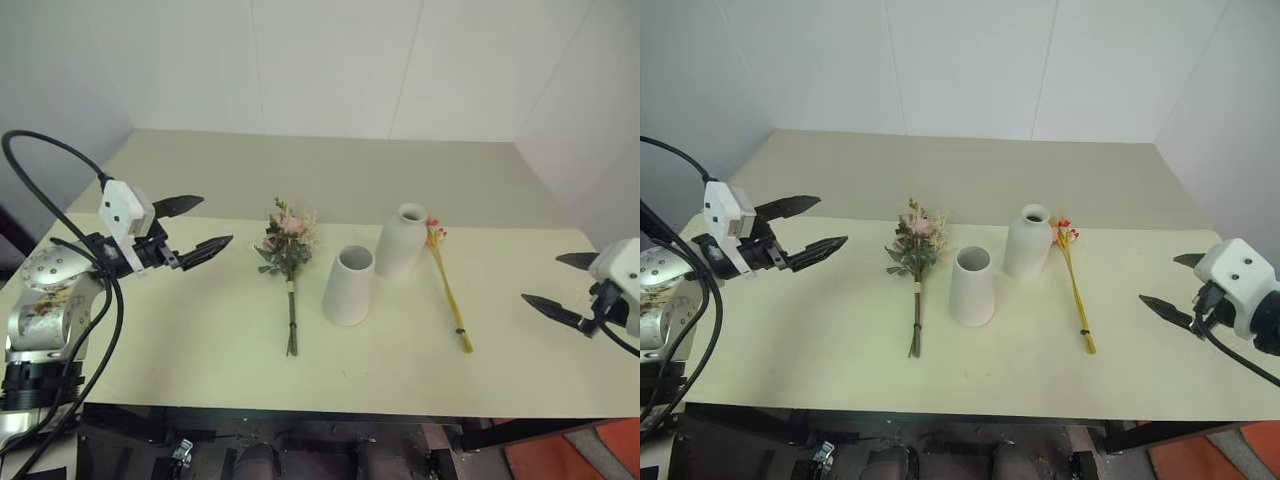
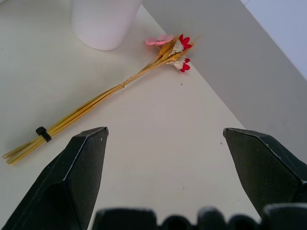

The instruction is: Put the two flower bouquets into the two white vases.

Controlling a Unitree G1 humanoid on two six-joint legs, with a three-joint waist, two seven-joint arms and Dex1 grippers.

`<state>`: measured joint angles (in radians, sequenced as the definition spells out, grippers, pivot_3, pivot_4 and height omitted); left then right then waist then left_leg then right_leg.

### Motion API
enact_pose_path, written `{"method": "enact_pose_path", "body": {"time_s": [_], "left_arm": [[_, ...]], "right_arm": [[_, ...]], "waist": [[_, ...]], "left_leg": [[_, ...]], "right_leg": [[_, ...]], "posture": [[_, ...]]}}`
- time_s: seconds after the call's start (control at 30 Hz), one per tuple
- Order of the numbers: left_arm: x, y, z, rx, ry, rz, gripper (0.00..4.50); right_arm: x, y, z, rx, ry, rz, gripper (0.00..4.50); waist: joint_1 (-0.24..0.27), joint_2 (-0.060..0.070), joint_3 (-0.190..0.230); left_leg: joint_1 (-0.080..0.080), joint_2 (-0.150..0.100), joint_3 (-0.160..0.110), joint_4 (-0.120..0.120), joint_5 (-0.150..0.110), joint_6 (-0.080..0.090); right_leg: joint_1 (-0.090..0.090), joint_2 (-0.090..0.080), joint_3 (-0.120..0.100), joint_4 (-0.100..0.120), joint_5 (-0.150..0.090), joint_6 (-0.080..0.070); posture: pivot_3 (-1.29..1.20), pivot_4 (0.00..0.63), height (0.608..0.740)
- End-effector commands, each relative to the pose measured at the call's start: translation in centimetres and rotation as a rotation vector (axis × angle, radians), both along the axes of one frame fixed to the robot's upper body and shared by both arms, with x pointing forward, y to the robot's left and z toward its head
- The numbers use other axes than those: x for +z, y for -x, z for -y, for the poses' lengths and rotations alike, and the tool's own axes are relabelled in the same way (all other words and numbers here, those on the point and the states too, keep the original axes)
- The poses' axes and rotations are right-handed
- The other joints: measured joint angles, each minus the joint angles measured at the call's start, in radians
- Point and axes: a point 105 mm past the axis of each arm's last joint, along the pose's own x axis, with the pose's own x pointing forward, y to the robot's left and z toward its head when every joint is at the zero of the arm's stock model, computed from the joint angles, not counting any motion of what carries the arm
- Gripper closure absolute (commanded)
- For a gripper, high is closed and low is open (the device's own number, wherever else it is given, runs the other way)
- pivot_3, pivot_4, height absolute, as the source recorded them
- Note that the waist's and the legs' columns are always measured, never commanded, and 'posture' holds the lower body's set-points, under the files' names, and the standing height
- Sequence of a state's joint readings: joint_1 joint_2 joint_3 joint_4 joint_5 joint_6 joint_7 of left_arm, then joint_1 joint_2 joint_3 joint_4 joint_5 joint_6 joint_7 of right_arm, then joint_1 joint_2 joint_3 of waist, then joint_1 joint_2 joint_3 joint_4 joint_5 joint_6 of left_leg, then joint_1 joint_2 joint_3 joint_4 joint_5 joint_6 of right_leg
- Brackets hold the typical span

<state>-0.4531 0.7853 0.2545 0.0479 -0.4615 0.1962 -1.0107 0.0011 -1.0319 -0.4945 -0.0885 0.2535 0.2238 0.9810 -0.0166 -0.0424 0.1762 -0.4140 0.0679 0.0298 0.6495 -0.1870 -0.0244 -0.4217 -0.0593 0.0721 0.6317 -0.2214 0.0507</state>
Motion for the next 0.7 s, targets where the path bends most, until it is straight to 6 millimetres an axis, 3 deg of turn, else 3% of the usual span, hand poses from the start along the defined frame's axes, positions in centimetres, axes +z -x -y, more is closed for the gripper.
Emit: {"method": "enact_pose_path", "body": {"time_s": [0.03,0.27,0.43,0.7], "left_arm": [[1.7,0.8,-0.2,-0.004,-0.009,0.061,0.03],[2.0,0.1,0.3,-0.025,-0.024,0.067,0.03],[2.1,0.0,1.1,-0.064,-0.019,0.068,0.03],[2.2,0.0,2.9,-0.12,0.001,0.067,0.03]], "right_arm": [[1.7,0.1,0.5,-0.004,0.019,0.056,0.0],[1.5,0.2,0.7,-0.018,0.029,0.056,0.0],[2.8,-1.6,-0.5,-0.091,-0.001,0.12,0.0],[3.1,-5.0,-3.4,-0.152,-0.136,-0.134,0.0]], "waist": [[0.003,0.0,0.0],[0.002,0.0,0.0],[-0.003,0.0,0.0],[-0.011,0.0,0.0]], "left_leg": [[0.0,0.0,0.0,0.0,0.0,0.0],[0.0,0.0,0.0,0.0,0.0,0.0],[0.0,0.0,0.0,0.0,0.0,0.0],[-0.001,0.0,0.0,0.0,0.0,0.0]], "right_leg": [[0.0,0.0,0.0,0.0,0.0,0.0],[0.0,0.0,0.0,0.0,0.0,0.0],[0.0,0.0,0.0,0.0,0.0,0.0],[-0.001,0.0,0.0,0.0,0.001,-0.001]], "posture": [[0.0,0.15,0.74],[0.0,0.15,0.74],[0.0,0.15,0.74],[0.0,0.15,0.74]]}}
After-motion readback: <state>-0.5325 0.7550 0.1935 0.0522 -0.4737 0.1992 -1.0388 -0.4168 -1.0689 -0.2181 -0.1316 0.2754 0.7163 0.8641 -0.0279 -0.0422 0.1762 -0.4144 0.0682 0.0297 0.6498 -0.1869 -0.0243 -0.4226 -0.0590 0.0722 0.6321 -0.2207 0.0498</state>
